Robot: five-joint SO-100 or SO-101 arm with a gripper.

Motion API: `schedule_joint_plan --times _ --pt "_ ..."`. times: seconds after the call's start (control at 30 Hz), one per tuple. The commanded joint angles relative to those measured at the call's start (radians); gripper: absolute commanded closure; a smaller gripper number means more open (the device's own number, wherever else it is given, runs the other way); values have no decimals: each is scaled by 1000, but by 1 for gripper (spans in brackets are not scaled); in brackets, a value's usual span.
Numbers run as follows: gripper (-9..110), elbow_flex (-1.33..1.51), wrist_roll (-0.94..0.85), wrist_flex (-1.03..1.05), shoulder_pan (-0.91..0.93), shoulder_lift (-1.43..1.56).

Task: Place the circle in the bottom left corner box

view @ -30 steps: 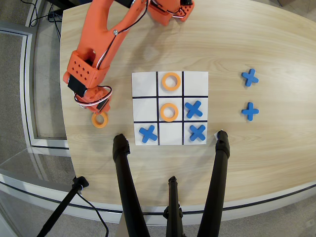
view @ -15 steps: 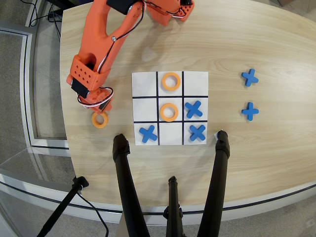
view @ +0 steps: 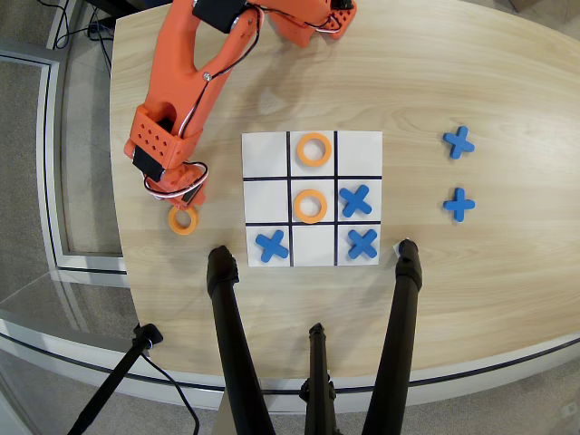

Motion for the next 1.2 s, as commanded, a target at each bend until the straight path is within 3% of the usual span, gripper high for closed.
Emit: schedule_joint_plan --times 0.0,0.33,0.83,1.17 --pt "86 -25 -15 -9 6 -2" --pt "86 20 -74 35 41 14" --pt "86 28 -184 387 92 104" --pt "86 87 -186 391 106 98"
